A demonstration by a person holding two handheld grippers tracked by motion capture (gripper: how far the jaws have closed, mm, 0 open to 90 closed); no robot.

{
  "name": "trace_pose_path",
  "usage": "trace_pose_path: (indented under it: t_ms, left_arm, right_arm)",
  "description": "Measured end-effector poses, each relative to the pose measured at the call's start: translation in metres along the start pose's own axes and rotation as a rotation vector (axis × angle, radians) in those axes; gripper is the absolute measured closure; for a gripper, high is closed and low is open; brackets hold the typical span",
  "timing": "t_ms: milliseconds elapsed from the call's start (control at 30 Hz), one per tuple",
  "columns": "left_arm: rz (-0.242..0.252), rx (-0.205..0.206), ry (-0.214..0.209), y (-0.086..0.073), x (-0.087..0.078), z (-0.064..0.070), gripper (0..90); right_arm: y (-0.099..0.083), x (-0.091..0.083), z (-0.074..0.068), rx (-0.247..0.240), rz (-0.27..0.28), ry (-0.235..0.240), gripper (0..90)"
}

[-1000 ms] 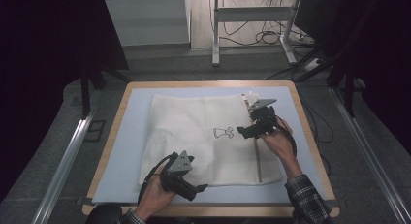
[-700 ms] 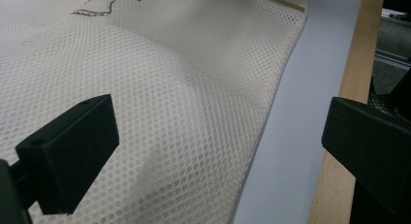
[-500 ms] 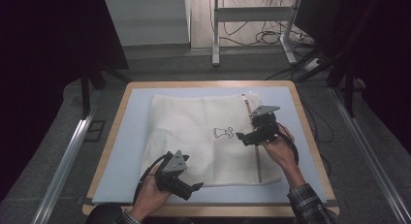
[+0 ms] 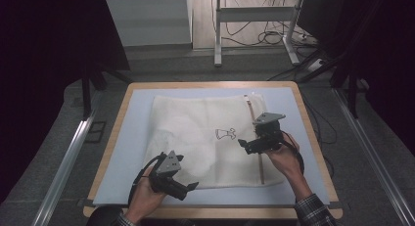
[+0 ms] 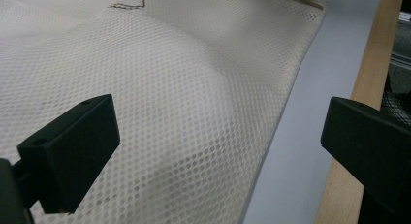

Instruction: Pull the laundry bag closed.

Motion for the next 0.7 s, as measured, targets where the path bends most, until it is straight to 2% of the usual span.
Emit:
trace_pose_path:
  t_ms: [300,700]
  left_arm:
    - [-0.004,-0.014,0.023,-0.008,-0.009,-0.006,0.3]
    - [-0.037,0.007,0.058,-0.017,-0.015,-0.006,0.3]
  right_arm:
    - [-0.007,-0.010,-0.014,-0.017,0.009,0.012,0.0]
    - [-0.023,-0.021,-0.031,-0.050,0.007,0.012,0.0]
Point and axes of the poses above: each handheld gripper's, and its own axes: x roughly forward along the jaws, y roughly out of its top, z roughly to its right, the point moved 8 cm from there along x, roughly forward along the jaws
